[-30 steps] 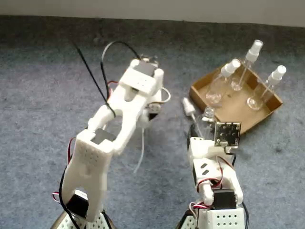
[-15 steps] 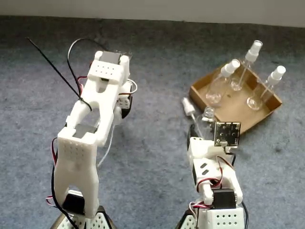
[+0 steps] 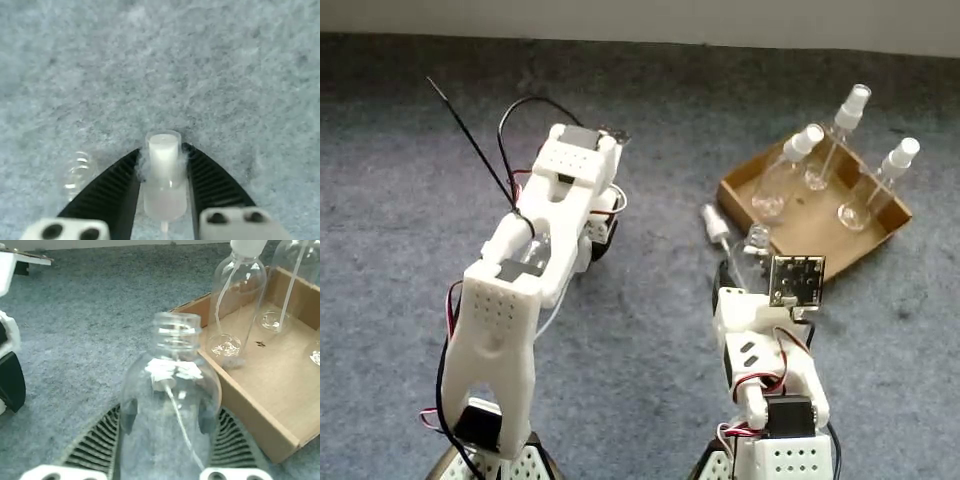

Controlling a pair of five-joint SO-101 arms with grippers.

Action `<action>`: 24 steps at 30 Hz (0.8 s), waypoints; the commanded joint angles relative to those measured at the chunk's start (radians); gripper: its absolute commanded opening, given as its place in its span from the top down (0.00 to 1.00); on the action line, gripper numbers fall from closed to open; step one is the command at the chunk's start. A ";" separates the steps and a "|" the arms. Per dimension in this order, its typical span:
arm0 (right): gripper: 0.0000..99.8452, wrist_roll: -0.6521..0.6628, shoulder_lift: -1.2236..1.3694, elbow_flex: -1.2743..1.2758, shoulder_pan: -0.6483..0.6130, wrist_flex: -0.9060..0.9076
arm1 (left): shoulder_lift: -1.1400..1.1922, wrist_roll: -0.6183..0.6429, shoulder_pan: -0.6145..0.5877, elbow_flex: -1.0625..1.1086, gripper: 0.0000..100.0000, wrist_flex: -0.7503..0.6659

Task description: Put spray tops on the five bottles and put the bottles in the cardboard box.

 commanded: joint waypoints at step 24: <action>0.90 0.002 -0.010 -0.008 0.005 -0.028 | -0.007 -0.009 0.015 -0.013 0.92 0.081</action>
